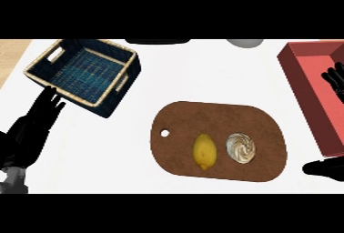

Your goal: Pick the cupcake from the cutting board and place it in the cardboard box

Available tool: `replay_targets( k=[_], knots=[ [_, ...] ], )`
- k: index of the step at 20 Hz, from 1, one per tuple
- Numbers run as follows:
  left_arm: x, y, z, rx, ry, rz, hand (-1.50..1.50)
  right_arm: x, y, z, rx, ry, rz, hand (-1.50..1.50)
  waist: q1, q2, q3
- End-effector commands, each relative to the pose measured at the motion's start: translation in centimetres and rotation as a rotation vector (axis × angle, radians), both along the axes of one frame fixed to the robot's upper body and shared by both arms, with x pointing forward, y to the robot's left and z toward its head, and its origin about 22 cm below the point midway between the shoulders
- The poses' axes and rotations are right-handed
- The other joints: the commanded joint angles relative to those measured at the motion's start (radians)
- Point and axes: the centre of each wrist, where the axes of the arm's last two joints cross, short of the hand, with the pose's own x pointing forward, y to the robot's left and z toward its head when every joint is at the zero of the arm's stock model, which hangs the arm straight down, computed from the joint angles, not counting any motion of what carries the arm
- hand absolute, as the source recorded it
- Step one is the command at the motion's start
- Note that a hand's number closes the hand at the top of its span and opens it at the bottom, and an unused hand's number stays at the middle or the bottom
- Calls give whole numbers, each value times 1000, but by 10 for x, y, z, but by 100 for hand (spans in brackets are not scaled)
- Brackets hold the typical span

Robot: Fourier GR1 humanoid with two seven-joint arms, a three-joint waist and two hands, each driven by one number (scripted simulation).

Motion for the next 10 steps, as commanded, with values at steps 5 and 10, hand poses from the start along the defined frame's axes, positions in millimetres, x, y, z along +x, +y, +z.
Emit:
replay_targets(
  k=[5, 10],
  knots=[
    [-8, -1, -4, -21, 11, -2, 0, -18, 20, 53, -660, 105, -55, -150, 15, 0, -3],
    [-4, -6, 4, -11, 0, -10, 0, -31, 55, 69, -856, 221, -68, -150, 15, 3, -1]
  ],
)
